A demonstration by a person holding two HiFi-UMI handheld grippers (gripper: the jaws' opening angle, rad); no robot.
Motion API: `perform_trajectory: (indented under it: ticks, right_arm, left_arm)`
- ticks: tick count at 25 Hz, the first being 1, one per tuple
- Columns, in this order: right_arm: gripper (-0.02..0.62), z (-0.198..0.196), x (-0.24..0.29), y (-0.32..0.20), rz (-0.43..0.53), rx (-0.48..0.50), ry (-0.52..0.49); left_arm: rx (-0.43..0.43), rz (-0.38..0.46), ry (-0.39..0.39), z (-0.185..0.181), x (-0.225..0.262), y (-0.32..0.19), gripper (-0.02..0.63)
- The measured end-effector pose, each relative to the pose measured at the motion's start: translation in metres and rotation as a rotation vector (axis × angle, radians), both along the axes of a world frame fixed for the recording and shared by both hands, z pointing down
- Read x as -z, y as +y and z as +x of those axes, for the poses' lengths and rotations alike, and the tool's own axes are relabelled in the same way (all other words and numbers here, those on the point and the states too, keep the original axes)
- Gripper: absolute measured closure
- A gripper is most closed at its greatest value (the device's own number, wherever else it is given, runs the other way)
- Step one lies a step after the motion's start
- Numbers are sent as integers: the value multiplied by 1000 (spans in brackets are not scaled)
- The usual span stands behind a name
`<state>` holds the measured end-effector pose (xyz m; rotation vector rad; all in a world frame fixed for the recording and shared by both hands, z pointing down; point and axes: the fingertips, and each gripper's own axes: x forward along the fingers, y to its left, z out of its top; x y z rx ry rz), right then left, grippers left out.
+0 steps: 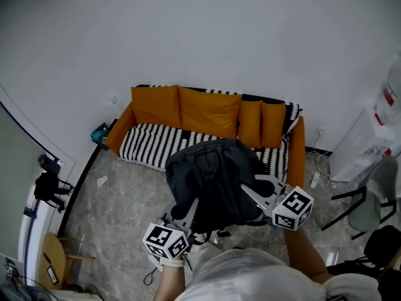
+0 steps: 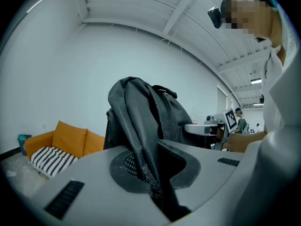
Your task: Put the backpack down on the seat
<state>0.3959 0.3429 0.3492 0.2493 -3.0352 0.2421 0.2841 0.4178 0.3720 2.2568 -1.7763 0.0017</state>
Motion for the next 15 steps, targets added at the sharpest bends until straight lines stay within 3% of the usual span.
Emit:
perform_trajectory:
  ticks: [11, 15]
  right_arm:
    - [545, -41, -16, -5, -36, 51, -1]
    - [545, -92, -18, -5, -42, 69, 23]
  left_arm:
    - [8, -6, 0, -37, -15, -5, 557]
    - [11, -11, 16, -87, -17, -3, 557]
